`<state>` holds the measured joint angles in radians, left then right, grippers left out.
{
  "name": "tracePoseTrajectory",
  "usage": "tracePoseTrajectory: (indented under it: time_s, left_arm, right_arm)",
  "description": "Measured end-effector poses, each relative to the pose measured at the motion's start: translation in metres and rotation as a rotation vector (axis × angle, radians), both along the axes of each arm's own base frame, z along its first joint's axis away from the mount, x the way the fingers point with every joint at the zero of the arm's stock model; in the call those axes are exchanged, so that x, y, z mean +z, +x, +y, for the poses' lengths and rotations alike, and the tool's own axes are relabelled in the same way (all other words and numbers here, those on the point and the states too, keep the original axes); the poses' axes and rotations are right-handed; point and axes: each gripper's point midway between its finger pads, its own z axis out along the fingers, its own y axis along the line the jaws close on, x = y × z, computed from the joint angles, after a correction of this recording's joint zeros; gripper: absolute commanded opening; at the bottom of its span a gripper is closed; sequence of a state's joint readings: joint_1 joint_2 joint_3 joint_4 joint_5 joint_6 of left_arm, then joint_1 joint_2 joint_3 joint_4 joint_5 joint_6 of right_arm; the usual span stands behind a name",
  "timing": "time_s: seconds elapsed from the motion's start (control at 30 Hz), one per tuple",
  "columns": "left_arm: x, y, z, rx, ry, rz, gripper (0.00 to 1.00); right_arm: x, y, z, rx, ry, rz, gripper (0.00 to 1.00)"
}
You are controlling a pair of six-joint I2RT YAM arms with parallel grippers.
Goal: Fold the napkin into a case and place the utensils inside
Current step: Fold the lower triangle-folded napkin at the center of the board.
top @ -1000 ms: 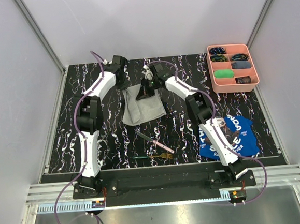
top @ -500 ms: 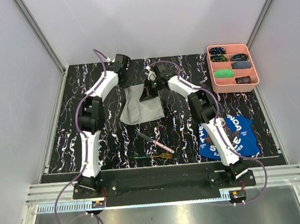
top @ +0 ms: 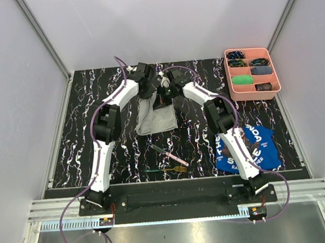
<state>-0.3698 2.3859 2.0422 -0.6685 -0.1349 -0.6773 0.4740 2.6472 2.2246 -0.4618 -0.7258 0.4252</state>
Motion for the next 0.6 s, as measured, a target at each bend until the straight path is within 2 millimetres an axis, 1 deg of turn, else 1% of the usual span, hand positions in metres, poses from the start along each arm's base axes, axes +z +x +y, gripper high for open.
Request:
tracePoseTrajectory:
  time_s: [0.17,0.27,0.33,0.43,0.5,0.53,0.6]
  left_arm:
    - [0.002,0.002,-0.011,-0.016,-0.013,-0.016,0.03]
    - [-0.002,0.001,-0.014,-0.023,-0.017,-0.011,0.06]
    - [-0.005,0.0,-0.014,-0.024,-0.015,-0.006,0.09]
    - [-0.008,0.0,-0.015,-0.026,-0.016,-0.003,0.14]
    - [-0.008,0.001,-0.016,-0.027,-0.018,-0.008,0.2]
    - [-0.007,0.002,-0.016,-0.028,-0.018,-0.011,0.28]
    - [-0.007,0.002,-0.017,-0.031,-0.025,-0.011,0.35]
  right_arm:
    - [0.001,0.004,-0.007,-0.007,0.006,0.003,0.0]
    - [0.001,0.007,-0.013,-0.015,0.011,0.011,0.02]
    - [0.0,0.01,-0.018,-0.023,0.009,0.015,0.06]
    - [-0.001,0.008,-0.023,-0.027,0.012,0.029,0.08]
    - [0.0,0.005,-0.027,-0.031,0.009,0.037,0.1]
    - [0.0,0.004,-0.028,-0.032,0.007,0.04,0.11]
    - [0.0,0.001,-0.031,-0.035,0.005,0.048,0.15]
